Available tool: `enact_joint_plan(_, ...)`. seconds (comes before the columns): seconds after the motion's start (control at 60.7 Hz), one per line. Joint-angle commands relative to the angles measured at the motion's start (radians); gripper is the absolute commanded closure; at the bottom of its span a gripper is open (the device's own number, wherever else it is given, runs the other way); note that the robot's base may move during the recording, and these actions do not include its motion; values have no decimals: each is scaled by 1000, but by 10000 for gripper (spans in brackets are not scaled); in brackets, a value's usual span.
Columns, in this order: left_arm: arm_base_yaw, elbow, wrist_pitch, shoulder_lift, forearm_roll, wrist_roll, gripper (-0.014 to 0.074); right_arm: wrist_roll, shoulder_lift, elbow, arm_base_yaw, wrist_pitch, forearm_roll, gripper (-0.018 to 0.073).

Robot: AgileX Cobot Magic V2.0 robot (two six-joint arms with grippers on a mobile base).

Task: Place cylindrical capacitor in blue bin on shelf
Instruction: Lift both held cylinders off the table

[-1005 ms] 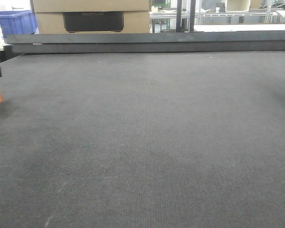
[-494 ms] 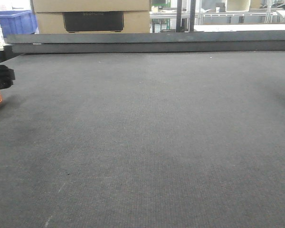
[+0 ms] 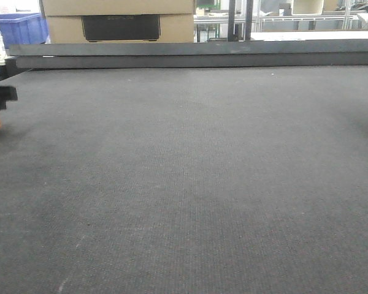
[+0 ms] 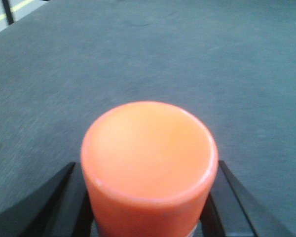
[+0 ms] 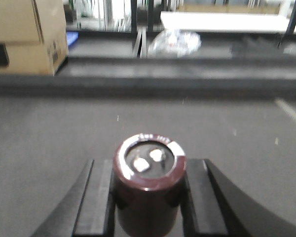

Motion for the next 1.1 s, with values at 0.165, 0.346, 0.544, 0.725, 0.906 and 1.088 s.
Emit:
enact_joint_plan(0.165,2,-70,442,-303,155,-6,707,0,-11,-66,2,213,1,575)
enact_joint_plan(0.346,2,-183,818,-487,177,-4,707,-33,-11,-68,20,303,-11,576)
enact_joint_plan(0.544,2,-251,1060,-668,192,2,707,-35,-40,-68,110,364,-11,575)
enact_joint_plan(0.725,2,-251,1186,-831,192,9,707,-35,-132,-68,188,405,-11,575)
enact_joint_plan(0.906,2,-251,1291,-961,192,37,707,-35,-263,-68,201,504,-2,575)
enact_joint_plan(1.088,2,-251,1324,-1032,170,37,707,-35,-403,-68,201,533,-2,575)
